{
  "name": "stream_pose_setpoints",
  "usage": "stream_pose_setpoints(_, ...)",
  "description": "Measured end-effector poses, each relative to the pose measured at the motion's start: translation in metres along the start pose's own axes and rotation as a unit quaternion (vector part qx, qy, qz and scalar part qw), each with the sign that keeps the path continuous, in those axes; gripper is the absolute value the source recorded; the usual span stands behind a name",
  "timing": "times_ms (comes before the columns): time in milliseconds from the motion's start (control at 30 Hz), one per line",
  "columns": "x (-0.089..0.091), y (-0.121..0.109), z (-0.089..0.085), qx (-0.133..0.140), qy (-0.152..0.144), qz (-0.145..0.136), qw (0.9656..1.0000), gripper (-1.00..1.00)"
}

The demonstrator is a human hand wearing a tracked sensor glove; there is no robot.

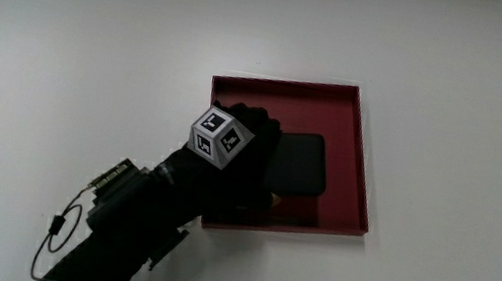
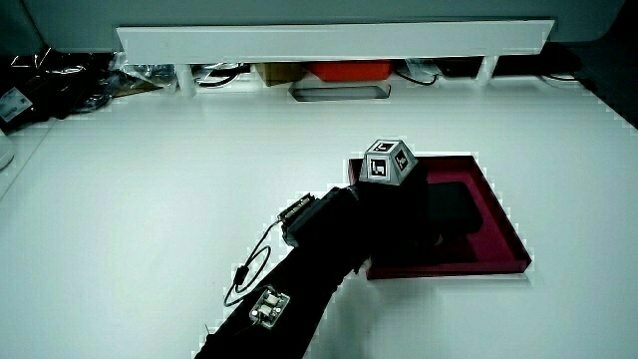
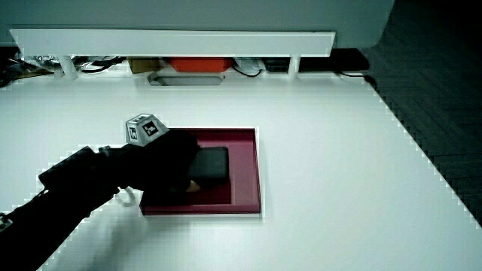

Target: Pick battery from plate

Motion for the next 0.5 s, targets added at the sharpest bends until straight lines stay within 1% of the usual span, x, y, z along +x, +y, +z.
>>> stream_pose_setpoints(33,0.001,-0.002,0.005,0.001,0.003,-0.006,1.0,1.0)
stream_pose_setpoints(67,0.0,-0.006,0.01,0.008,0.006,-0.016,0.9998,1.0)
stream_pose_setpoints(100,-0.002,-0.009,0.012,0.017,0.003,-0.02,0.9996,1.0)
stream_pose_setpoints(133,-0.006,-0.012,0.012,0.024,-0.008,-0.027,0.9993,1.0)
stream_pose_setpoints(167,-0.003,-0.017,0.021,0.025,0.005,-0.026,0.9994,1.0)
stream_pose_setpoints(200,-0.007,-0.019,0.022,0.028,-0.005,-0.035,0.999,1.0)
stream_pose_setpoints(233,-0.011,-0.022,0.023,0.039,-0.005,-0.042,0.9984,1.0)
stream_pose_setpoints(267,-0.01,-0.027,0.031,0.037,0.018,-0.038,0.9984,1.0)
stream_pose_setpoints(300,-0.015,-0.029,0.032,0.044,0.004,-0.048,0.9979,1.0)
stream_pose_setpoints(333,-0.017,-0.032,0.037,0.051,0.031,-0.068,0.9959,1.0)
stream_pose_setpoints(367,-0.023,-0.036,0.037,0.048,0.009,-0.047,0.9977,1.0)
stream_pose_setpoints(400,-0.027,-0.04,0.041,0.05,0.004,-0.041,0.9979,1.0)
stream_pose_setpoints(433,-0.029,-0.044,0.046,0.046,0.021,-0.033,0.9982,1.0)
stream_pose_setpoints(467,-0.031,-0.047,0.05,0.046,0.022,-0.033,0.9981,1.0)
stream_pose_setpoints(500,-0.041,-0.049,0.046,0.056,-0.004,-0.03,0.998,1.0)
